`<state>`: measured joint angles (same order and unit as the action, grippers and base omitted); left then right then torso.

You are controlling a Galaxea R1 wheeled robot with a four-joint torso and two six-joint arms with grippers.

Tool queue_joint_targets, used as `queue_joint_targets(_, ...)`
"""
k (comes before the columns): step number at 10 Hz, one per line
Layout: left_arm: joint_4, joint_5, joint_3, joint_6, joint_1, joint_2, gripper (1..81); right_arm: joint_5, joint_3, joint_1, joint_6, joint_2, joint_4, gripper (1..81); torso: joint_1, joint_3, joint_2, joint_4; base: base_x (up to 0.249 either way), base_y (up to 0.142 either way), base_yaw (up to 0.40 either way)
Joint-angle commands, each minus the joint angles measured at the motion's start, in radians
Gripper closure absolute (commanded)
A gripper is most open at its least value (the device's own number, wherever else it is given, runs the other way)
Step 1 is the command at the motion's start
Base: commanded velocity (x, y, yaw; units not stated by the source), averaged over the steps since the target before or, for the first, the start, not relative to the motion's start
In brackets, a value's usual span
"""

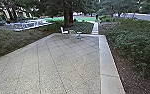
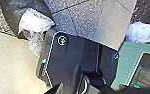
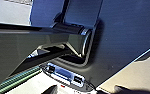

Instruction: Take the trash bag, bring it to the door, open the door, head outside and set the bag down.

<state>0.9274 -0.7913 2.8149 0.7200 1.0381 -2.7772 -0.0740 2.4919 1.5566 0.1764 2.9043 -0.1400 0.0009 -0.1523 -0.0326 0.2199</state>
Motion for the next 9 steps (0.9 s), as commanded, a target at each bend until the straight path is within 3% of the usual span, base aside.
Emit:
queue_joint_targets(1,0.019,0.046,0.017,0.142,0.104,-0.064,1.0,-0.075,-0.007,-0.023,0.003,0.003,-0.010,1.0,0.000,-0.002,0.000,0.000,0.000,0.000,0.000)
queue_joint_targets(2,0.019,0.106,0.017,0.176,0.167,-0.101,1.0,-0.075,-0.004,-0.025,0.003,0.003,-0.010,1.0,-0.001,0.006,-0.001,-0.023,0.000,0.000,0.000)
queue_joint_targets(3,0.019,0.132,0.012,0.193,0.214,-0.127,1.0,-0.075,-0.004,-0.026,0.003,0.003,-0.012,1.0,-0.001,0.016,-0.001,-0.080,0.000,0.000,0.000)
queue_joint_targets(5,0.019,0.135,0.014,0.229,0.267,-0.165,1.0,-0.075,-0.002,-0.025,0.003,0.003,-0.012,1.0,-0.001,0.019,-0.001,-0.123,0.000,0.000,0.000)
queue_joint_targets(6,0.027,0.136,0.015,0.248,0.283,-0.173,1.0,-0.075,-0.002,-0.025,0.003,0.005,-0.012,1.0,-0.001,0.020,-0.002,-0.249,0.000,0.000,0.000)
queue_joint_targets(7,0.024,0.136,0.012,0.254,0.299,-0.179,1.0,-0.075,-0.004,-0.025,0.002,0.006,-0.012,1.0,-0.001,0.020,-0.002,-0.094,0.000,0.000,0.000)
queue_joint_targets(8,0.021,0.154,0.015,0.260,0.316,-0.191,1.0,-0.075,-0.002,-0.023,0.003,0.011,-0.009,1.0,-0.001,0.020,-0.002,-0.124,0.000,0.000,0.000)
queue_joint_targets(9,0.018,0.251,0.012,0.262,0.340,-0.209,1.0,-0.075,-0.002,-0.023,0.003,0.014,-0.007,1.0,-0.001,0.065,-0.002,-0.143,0.000,0.000,0.000)
